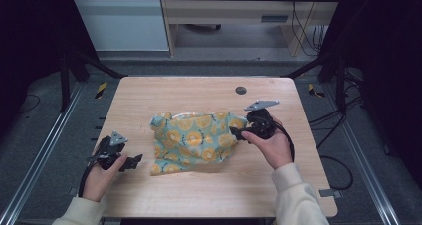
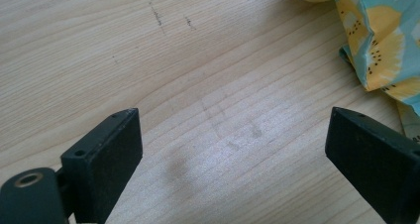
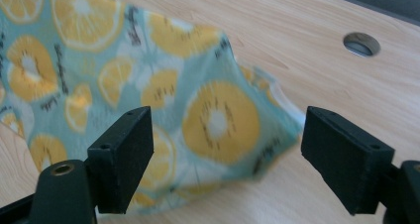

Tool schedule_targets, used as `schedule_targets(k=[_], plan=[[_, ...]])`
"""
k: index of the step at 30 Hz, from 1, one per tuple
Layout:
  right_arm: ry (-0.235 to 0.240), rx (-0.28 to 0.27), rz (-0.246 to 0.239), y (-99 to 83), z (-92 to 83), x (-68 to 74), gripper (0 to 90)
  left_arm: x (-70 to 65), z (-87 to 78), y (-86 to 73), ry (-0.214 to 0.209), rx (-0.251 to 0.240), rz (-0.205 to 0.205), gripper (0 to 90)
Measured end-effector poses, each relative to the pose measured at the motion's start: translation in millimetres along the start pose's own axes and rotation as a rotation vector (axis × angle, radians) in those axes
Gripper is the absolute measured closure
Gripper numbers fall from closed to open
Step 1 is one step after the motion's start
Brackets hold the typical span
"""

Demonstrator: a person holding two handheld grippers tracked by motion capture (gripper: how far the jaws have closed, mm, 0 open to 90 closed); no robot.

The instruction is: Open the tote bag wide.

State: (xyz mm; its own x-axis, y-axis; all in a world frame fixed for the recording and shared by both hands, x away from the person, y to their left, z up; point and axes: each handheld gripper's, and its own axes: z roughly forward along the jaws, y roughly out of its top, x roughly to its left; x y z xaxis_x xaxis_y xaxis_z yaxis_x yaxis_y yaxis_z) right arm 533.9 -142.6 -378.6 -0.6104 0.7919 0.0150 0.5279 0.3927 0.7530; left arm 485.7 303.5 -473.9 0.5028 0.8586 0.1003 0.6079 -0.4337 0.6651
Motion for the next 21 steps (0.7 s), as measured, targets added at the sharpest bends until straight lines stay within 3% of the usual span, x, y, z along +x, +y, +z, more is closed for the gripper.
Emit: schedule_targets(k=[5,8,14,16,21], plan=[[0.016,0.039,-0.017,15.7,16.6,1.8,17.3,-1.8,0.2,1.5,-0.005,-0.001,0.009,7.4],[0.017,0.079,-0.024,22.5,30.3,0.9,30.4,-2.5,0.1,2.3,-0.007,-0.003,0.015,7.4],[0.050,0.089,-0.060,21.4,31.7,3.8,75.4,-0.9,-0.3,1.6,-0.008,-0.004,0.010,7.5],[0.059,0.079,-0.054,21.3,28.5,6.3,86.3,-0.5,-0.2,1.4,-0.007,-0.003,0.007,7.5],[0.082,0.042,-0.092,22.9,13.6,18.5,90.0,-0.5,0.7,1.7,-0.007,0.002,0.012,7.5]])
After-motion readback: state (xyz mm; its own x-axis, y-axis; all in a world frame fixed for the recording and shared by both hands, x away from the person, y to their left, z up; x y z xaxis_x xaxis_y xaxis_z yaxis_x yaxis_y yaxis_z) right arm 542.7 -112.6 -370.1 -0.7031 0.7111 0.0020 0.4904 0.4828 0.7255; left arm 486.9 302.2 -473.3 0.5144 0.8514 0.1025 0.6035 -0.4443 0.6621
